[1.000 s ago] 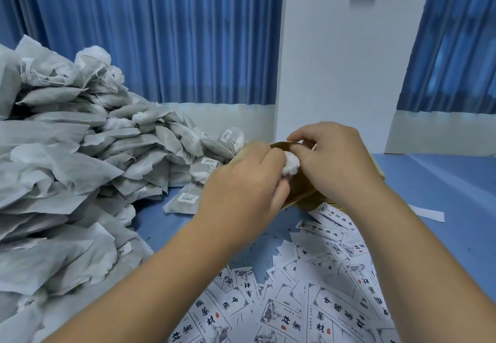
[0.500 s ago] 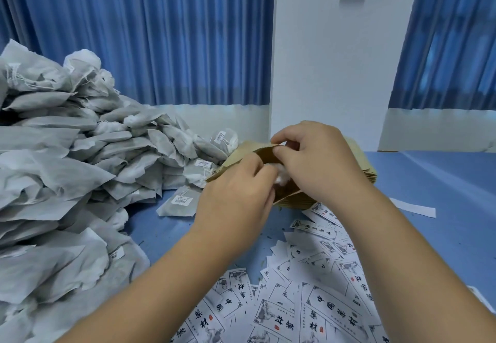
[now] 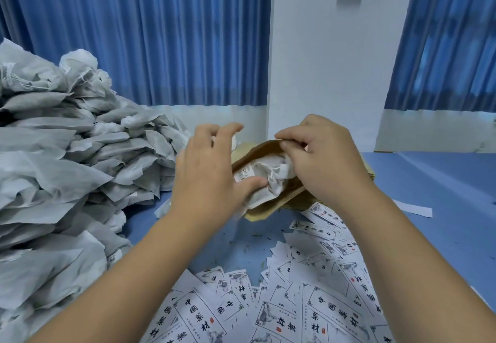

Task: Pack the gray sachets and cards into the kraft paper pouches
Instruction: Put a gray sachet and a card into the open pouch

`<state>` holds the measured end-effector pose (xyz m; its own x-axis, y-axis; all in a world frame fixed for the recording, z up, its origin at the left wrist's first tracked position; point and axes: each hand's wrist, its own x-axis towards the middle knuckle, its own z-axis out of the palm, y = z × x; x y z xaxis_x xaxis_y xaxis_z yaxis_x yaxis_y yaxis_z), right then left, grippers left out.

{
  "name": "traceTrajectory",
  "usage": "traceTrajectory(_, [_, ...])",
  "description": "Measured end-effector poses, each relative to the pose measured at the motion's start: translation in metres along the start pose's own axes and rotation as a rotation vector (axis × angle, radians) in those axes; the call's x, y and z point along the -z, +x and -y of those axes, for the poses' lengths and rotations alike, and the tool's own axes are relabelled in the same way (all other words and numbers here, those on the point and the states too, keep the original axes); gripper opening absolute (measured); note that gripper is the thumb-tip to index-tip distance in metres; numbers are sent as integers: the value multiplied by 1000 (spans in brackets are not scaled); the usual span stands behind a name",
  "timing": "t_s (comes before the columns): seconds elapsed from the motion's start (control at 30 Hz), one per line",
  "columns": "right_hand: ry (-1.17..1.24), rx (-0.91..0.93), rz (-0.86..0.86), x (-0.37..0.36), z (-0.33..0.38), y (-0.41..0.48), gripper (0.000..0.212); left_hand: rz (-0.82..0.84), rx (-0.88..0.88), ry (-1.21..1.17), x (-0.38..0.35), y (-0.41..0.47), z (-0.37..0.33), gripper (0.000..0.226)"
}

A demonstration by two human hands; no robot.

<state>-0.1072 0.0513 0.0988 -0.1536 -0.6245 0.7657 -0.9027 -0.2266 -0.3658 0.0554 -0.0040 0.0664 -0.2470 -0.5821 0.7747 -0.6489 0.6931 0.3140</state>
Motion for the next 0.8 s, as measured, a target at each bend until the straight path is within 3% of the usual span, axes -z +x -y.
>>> traceTrajectory(0.13, [53, 43, -11, -1, 0, -1, 19, 331, 253, -216, -2, 8, 20, 95])
traceTrajectory(0.3, [91, 96, -1, -3, -1, -2, 18, 620, 395, -641, -4, 6, 28, 62])
traceTrajectory(0.47, [59, 41, -20, 1, -1, -2, 17, 482, 278, -803, -13, 1, 21, 15])
traceTrajectory(0.63, [-198, -51, 181, 15, 12, -1, 25, 393, 359, -736, -16, 2, 21, 31])
traceTrajectory(0.7, [-297, 6, 137, 21, 26, -5, 31, 380, 336, -730, -16, 4, 19, 35])
traceTrajectory(0.8, [-269, 177, 102, 28, 58, -19, 21, 321, 275, -705, -16, 4, 13, 37])
